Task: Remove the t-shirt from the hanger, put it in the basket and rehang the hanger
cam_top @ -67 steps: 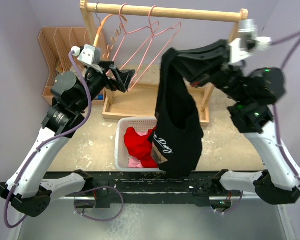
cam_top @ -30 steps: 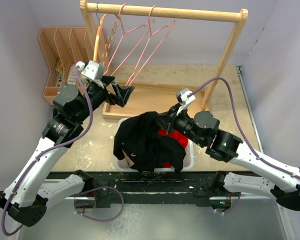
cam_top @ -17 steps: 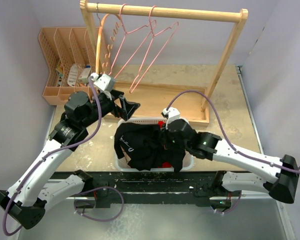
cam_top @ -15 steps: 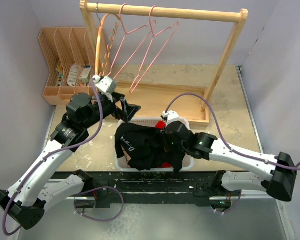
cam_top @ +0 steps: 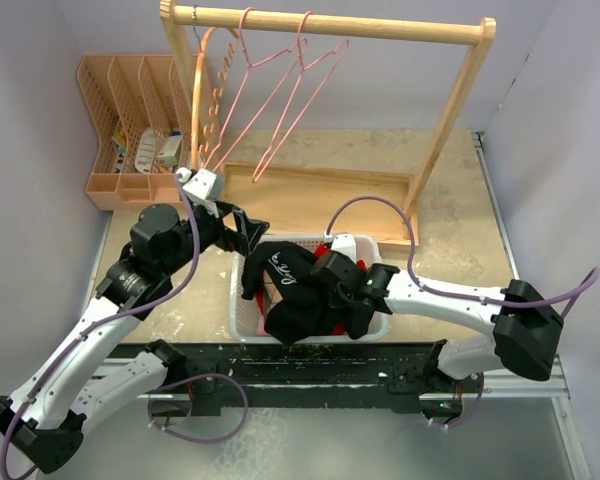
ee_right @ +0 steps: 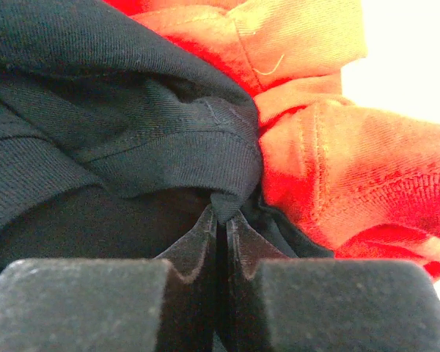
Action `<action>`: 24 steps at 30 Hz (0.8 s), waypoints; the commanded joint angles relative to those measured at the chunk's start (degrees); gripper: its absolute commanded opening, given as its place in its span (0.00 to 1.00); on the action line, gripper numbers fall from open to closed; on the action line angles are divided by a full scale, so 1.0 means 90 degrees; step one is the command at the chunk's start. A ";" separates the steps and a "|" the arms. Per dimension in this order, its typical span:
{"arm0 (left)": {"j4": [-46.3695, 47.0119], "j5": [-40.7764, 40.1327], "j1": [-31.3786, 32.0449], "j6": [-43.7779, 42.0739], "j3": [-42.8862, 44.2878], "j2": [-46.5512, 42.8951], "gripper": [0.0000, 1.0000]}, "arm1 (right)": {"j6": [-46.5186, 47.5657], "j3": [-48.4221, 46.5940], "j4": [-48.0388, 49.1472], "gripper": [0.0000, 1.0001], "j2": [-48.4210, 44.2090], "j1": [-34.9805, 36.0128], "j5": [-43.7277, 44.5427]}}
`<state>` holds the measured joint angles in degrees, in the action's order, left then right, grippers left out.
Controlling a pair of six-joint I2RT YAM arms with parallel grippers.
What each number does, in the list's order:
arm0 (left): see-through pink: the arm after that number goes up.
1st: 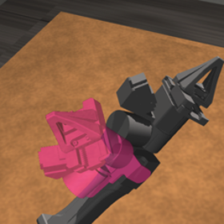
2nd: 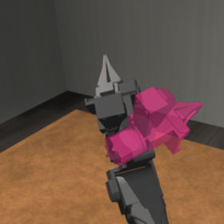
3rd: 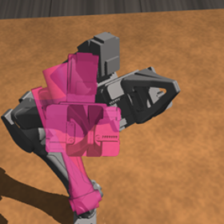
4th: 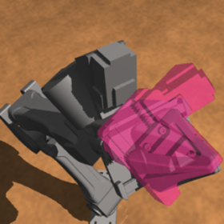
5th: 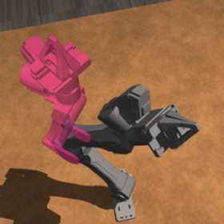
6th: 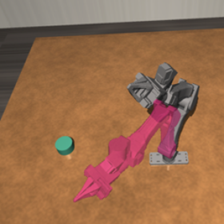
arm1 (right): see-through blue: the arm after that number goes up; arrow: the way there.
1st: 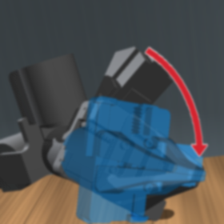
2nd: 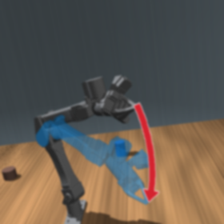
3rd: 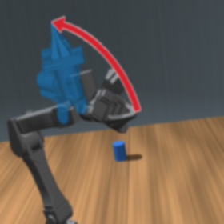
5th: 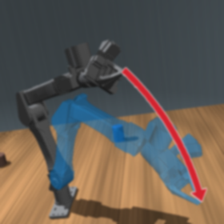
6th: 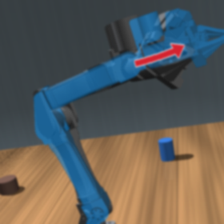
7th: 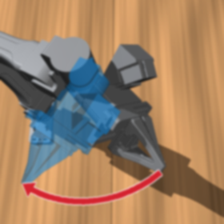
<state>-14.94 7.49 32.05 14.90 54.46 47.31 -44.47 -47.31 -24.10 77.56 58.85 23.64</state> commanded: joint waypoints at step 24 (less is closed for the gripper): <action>-0.0850 -0.2546 0.0023 0.1429 -0.0470 -0.0421 0.99 | 0.1886 -0.0940 0.0729 0.98 -0.2524 -0.2050 0.1224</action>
<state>-23.49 -12.88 32.05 24.56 51.33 43.81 -32.08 -61.43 -26.85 61.49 53.67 42.57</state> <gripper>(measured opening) 0.991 0.979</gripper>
